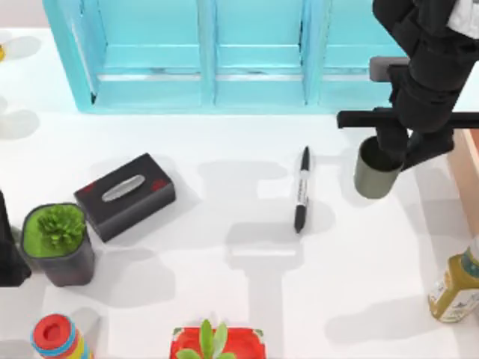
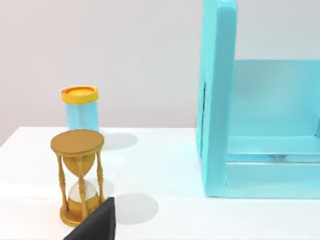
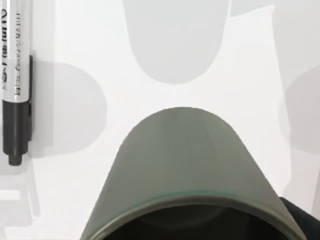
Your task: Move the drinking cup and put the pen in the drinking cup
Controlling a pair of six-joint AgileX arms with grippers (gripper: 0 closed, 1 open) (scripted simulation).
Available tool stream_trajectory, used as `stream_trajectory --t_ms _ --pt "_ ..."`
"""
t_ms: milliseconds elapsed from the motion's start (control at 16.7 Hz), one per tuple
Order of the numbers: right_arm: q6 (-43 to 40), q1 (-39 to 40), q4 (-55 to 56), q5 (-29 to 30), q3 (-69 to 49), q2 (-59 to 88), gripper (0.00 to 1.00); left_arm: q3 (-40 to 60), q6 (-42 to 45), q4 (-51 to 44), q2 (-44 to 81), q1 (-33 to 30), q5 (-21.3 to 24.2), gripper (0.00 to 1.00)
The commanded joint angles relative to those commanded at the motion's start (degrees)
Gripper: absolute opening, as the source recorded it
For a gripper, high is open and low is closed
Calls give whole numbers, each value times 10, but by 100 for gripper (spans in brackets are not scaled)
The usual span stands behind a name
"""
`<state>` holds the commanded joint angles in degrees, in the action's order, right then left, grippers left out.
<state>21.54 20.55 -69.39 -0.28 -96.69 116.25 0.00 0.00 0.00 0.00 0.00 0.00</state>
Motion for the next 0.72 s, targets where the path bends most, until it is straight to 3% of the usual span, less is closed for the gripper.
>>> stream_trajectory --t_ms 720 --pt "10 9 91 0 67 24 0 0 0 0 0 0 0 100"
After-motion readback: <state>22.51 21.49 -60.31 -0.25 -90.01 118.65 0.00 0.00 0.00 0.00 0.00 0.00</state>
